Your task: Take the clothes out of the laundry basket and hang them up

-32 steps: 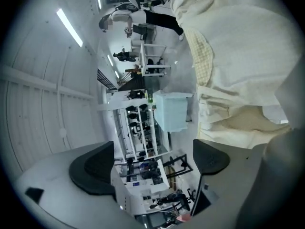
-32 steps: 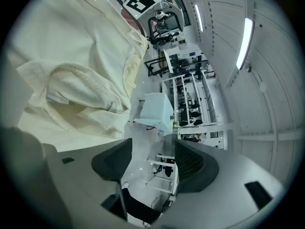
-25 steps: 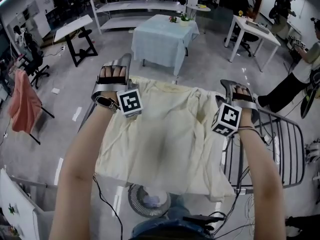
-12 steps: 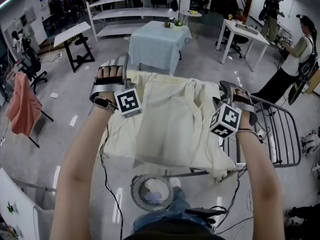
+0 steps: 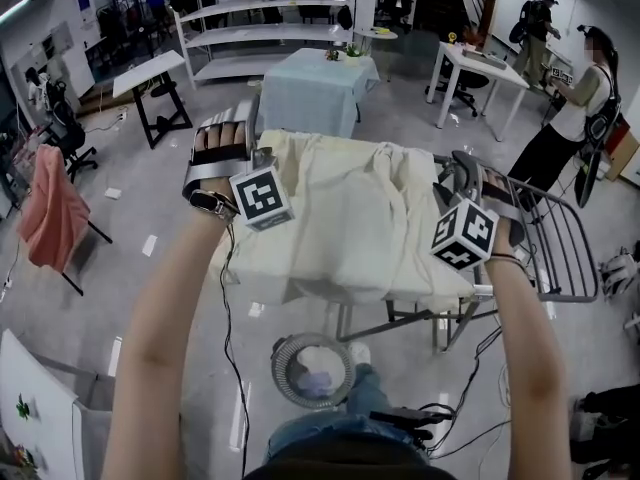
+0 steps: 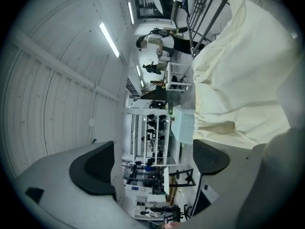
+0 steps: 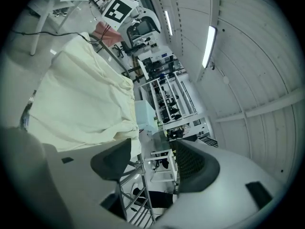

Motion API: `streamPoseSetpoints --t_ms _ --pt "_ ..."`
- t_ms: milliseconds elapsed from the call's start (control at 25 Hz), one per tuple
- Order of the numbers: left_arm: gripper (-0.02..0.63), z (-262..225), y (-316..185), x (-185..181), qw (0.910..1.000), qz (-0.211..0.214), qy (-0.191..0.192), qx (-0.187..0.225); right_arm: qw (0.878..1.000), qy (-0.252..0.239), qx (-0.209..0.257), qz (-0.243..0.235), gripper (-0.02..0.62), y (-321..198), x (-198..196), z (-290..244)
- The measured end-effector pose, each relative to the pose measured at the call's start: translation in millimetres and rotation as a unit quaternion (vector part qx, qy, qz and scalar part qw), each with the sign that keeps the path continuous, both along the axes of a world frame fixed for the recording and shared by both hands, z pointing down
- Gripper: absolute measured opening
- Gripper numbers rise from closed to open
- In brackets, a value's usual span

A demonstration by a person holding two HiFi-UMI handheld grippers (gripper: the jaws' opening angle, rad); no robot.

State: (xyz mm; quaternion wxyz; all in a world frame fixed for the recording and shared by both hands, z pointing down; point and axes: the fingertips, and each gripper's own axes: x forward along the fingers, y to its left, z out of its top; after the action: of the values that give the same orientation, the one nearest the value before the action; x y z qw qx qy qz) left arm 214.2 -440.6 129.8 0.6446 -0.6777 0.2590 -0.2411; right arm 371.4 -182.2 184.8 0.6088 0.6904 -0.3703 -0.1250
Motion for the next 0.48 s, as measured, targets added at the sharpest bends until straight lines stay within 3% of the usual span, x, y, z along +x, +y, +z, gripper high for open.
streamPoseSetpoints --t_ms 280,480 --pt "0.489 -12.9 20.4 -30.2 0.9994 0.0 0.026 -0.021 0.998 -0.026 0.048 -0.006 0.275 21.9 -35.4 -9.9" --pt "0.489 -43.4 28.1 -55.0 0.998 -0.01 0.061 -0.012 0.996 -0.021 0.081 -0.007 0.275 33.9 -45.7 -25.3"
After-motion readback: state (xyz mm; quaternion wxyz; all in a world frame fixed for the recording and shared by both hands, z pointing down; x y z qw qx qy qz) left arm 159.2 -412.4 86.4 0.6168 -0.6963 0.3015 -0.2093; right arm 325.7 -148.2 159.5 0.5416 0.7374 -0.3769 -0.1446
